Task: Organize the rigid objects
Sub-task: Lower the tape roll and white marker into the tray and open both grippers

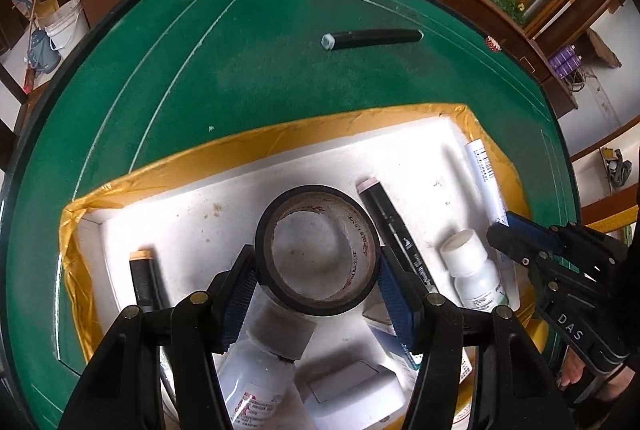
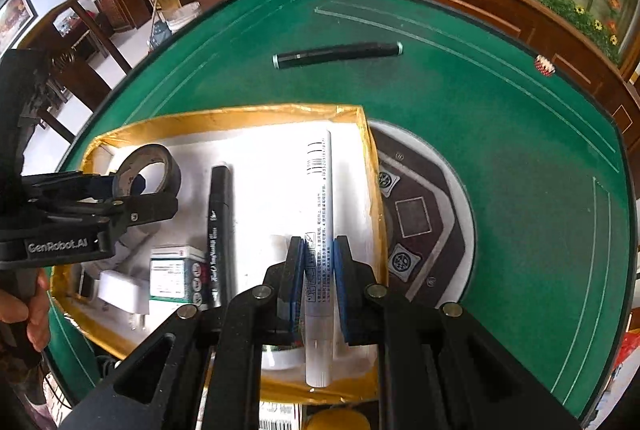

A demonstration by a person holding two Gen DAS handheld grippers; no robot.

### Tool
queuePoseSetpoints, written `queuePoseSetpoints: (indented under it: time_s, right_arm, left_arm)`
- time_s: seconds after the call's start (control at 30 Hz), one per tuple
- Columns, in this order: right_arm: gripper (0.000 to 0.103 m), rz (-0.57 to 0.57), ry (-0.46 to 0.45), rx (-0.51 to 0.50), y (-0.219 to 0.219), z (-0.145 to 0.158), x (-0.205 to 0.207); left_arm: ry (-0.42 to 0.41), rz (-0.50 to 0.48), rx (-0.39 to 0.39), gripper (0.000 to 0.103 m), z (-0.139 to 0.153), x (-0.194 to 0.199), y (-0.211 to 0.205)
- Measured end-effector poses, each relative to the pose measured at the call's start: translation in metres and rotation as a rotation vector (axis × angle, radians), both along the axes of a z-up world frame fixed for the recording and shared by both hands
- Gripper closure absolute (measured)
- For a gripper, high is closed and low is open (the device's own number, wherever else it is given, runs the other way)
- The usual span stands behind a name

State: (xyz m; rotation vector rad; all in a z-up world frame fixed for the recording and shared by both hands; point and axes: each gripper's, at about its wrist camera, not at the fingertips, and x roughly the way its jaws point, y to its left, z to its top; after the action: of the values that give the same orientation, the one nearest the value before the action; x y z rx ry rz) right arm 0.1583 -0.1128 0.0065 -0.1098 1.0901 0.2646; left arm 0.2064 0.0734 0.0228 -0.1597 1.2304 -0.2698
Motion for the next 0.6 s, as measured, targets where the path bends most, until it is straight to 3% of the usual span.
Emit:
queuePoseSetpoints:
  time_s: [0.27, 0.37, 0.6]
  right_arm:
    - [0.089, -0.010, 0.034, -0.006, -0.001, -0.015, 0.003]
    - [0.089, -0.016, 0.031, 0.000, -0.002, -0.015, 0.000]
    - [0.076, -0.009, 0.012, 0.022, -0.007, 0.000, -0.015]
  left_arm:
    - [0.003, 0.009, 0.019, 0.039, -0.003, -0.002, -0.001]
    - [0.018, 0.026, 0.021, 0.026, -0.004, -0.002, -0.001]
    - [-0.011, 0.053, 0.030, 0.025, 0.013, -0.020, 0.007]
